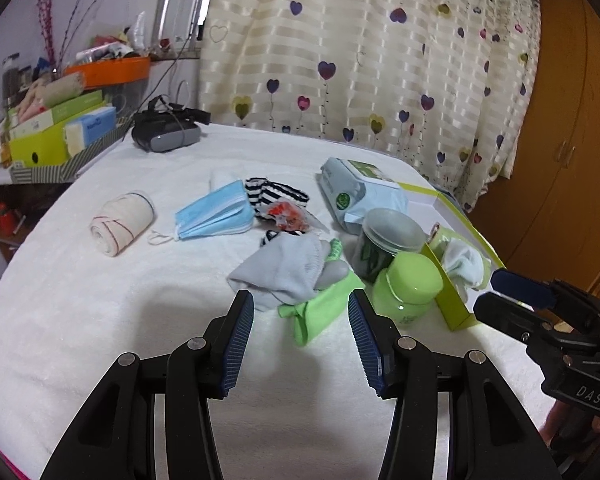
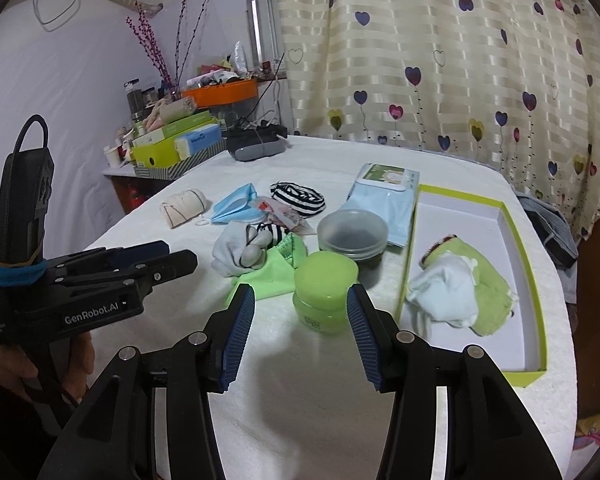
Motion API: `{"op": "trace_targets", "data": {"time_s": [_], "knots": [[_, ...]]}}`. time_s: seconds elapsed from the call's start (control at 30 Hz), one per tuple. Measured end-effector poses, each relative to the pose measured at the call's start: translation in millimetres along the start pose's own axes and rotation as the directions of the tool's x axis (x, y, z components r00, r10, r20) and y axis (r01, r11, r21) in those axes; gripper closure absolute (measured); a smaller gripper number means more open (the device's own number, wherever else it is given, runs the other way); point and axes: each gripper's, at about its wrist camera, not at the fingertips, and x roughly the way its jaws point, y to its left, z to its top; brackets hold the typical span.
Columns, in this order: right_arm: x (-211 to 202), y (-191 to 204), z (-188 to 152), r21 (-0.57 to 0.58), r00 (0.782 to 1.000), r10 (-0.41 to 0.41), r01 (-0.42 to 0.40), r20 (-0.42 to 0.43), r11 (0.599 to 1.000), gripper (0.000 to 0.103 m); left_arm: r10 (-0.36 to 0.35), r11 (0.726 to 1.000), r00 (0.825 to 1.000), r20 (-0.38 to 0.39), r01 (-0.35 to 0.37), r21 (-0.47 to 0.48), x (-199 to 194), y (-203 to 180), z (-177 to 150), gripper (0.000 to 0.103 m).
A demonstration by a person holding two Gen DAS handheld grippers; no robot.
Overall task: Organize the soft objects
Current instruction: 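Move both grippers back toward the remaining soft items, then grasp the grey glove with the left gripper while the right grasps the green cloth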
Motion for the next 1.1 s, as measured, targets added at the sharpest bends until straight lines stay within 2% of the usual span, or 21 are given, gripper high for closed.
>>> {"op": "trace_targets", "data": {"time_s": [0.2,0.4,0.47,0.63,0.7,0.87,1.03,1.1], "knots": [[7.0,0.0,3.6,0.01,1.0,0.03,-0.03,-0.001,0.999,0.054,-0.02,0.999,1.0,-0.018,0.019,-0.043,12.5,11.1,4.3,0.054],[12.9,-0.3,9.6,0.0,0.999,0.049,-0.049,0.003,0.999,0.054,-0.032,0.999,0.999,-0.035,0.03,-0.042,29.3,11.7,10.3,0.054],[16.2,-0.1,11.8,-0.003,0.999,0.053,-0.053,0.002,0.999,0.054,-0.025,0.999,0.999,-0.04,0.024,-0.038,36.3,11.4,12.9,0.05],[26.0,-1.4,16.1,-0.008,0.998,0.06,-0.06,-0.007,0.998,0.054,-0.027,0.999,0.998,-0.048,0.026,-0.025,52.5,13.2,18.5,0.047],[29.7,-2.6,17.0,-0.007,0.998,0.062,-0.062,-0.01,0.998,0.054,-0.029,0.999,0.998,-0.062,0.028,-0.021,61.3,13.5,19.8,0.038],[36.8,-5.0,18.9,-0.008,0.998,0.061,-0.061,-0.022,0.998,0.054,-0.037,0.999,0.994,-0.107,0.035,-0.017,79.4,13.5,18.7,0.038],[41.5,-6.3,21.7,-0.009,0.997,0.066,-0.066,-0.027,0.998,0.054,-0.059,0.997,0.993,-0.107,0.054,-0.047,84.6,19.8,18.5,0.038],[43.7,-6.4,22.2,-0.008,0.997,0.064,-0.064,-0.033,0.998,0.054,-0.066,0.997,0.993,-0.098,0.061,-0.053,81.7,21.6,18.3,0.05]]}}
